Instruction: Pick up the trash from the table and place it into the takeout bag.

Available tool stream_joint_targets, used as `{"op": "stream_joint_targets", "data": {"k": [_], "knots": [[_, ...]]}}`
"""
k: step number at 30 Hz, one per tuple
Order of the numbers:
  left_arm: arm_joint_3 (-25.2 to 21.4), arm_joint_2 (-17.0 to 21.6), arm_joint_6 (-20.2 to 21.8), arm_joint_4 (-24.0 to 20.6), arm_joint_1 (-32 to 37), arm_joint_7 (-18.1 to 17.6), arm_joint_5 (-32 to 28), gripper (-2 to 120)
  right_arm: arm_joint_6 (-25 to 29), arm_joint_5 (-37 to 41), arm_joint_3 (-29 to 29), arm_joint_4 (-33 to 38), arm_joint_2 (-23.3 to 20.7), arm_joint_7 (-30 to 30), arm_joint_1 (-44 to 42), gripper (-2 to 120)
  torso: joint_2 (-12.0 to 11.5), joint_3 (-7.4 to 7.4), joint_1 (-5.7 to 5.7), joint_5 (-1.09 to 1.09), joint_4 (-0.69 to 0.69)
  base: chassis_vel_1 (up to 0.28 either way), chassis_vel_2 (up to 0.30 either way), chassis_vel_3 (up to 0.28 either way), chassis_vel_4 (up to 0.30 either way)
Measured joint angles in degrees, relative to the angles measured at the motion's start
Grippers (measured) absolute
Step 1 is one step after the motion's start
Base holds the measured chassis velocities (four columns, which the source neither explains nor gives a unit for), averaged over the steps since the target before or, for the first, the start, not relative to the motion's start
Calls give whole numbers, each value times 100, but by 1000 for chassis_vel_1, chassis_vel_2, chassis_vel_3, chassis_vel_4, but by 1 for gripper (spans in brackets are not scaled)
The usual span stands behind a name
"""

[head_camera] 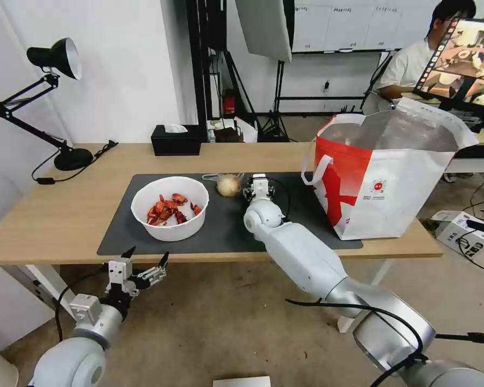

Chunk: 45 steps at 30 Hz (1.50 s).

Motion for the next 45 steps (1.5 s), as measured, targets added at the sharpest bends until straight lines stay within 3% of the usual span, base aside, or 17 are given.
{"op": "stream_joint_targets", "data": {"k": [8,11,14,23,27,34,45], "knots": [[1,31,7,-9,-4,0,-9,100,312,-220,5,329,-169,-114,-135,24,0,0,0,0,1,0,0,0,0],[-2,34,9,-19,-4,-1,-13,100,526,-300,5,1015,-543,-184,-336,7,0,0,0,0,0,0,0,0,0],[-26,42,9,-42,0,0,-30,100,605,-347,6,1553,-797,-183,-459,0,0,0,0,1,0,0,0,0,0],[-86,85,11,-115,94,-11,-86,100,779,-784,308,3082,-1615,-186,-588,0,0,0,0,2,-1,0,0,0,0],[-89,58,14,-180,134,-27,-111,100,707,-770,458,3408,-1775,-74,-374,0,0,-1,-1,1,0,0,0,0,0],[-130,6,18,-276,220,-33,-130,100,192,-521,648,3553,-1998,695,146,0,0,0,-1,0,1,0,0,0,0],[-66,9,19,-226,145,-35,-142,100,-196,-483,829,3337,-2374,947,344,0,0,0,0,1,1,0,0,0,0]]}}
